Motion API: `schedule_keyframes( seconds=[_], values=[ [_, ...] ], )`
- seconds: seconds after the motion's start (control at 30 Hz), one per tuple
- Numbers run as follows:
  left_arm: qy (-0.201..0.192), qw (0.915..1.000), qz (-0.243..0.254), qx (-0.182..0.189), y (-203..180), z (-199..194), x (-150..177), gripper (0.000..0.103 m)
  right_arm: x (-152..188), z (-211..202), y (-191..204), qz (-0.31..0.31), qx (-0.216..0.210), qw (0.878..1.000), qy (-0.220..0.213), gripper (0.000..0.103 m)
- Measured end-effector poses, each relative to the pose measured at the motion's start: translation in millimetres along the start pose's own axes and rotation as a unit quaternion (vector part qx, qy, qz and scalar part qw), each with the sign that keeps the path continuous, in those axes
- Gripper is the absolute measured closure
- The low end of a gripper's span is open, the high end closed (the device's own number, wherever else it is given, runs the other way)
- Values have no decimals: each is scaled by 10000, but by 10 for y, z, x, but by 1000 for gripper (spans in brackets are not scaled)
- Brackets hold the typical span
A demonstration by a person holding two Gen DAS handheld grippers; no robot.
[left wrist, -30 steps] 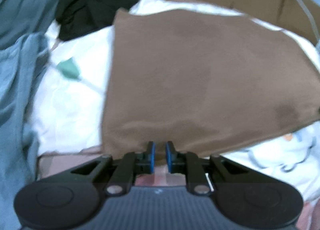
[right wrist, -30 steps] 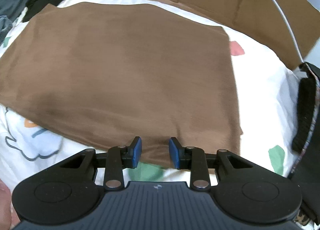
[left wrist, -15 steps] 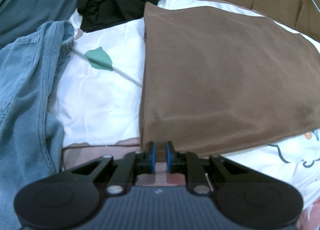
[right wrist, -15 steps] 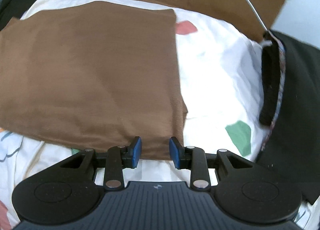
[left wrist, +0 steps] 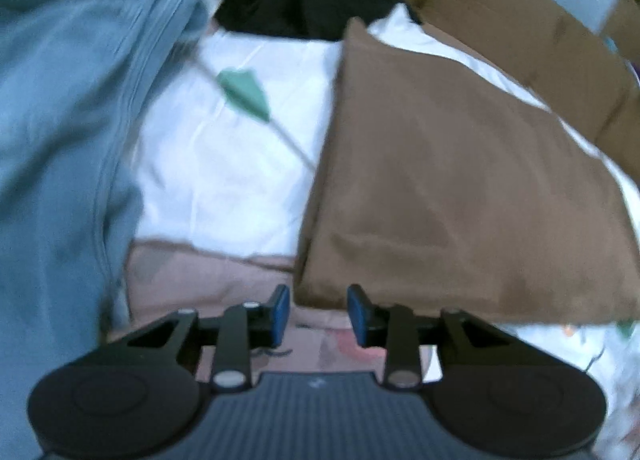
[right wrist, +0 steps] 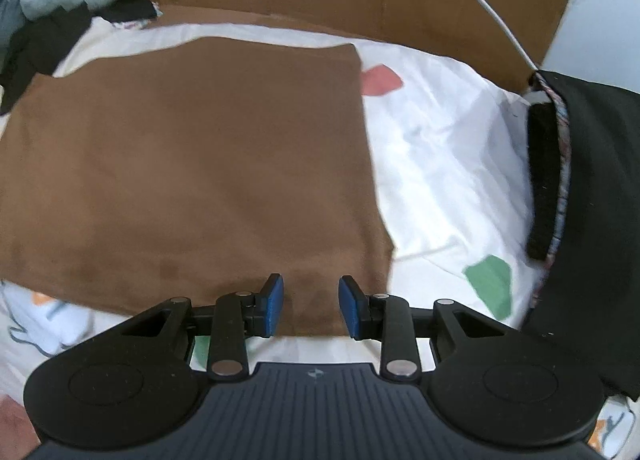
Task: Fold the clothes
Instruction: 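Close the left gripper on a corner of the folded brown shirt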
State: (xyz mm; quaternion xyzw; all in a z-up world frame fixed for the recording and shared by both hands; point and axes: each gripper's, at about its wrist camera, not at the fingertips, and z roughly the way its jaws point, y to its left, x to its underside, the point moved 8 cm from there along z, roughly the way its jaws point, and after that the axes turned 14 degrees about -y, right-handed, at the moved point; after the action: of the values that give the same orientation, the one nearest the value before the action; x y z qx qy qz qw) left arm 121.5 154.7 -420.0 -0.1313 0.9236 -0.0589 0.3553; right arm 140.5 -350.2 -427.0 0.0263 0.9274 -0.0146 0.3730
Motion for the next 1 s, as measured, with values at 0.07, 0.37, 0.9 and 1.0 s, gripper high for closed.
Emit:
schedule_keyframes(
  seconds=[0.07, 0.37, 0.9, 1.0],
  values=[
    [106, 9970, -730, 234, 108, 52, 42, 69, -23, 2, 70, -40, -77, 10000, -20, 66],
    [-195, 9638, -2518, 855, 413, 113, 173, 59, -128, -22, 167, 160, -115, 9998, -39, 66],
    [-680, 9132, -3550, 1881, 412, 92, 146, 54, -150, -90, 499, 71, -525, 9985, -98, 66],
    [-764, 9117, -3606, 1815, 416, 177, 131, 54, -185, -107, 526, 62, -590, 9981, -171, 66]
  ],
)
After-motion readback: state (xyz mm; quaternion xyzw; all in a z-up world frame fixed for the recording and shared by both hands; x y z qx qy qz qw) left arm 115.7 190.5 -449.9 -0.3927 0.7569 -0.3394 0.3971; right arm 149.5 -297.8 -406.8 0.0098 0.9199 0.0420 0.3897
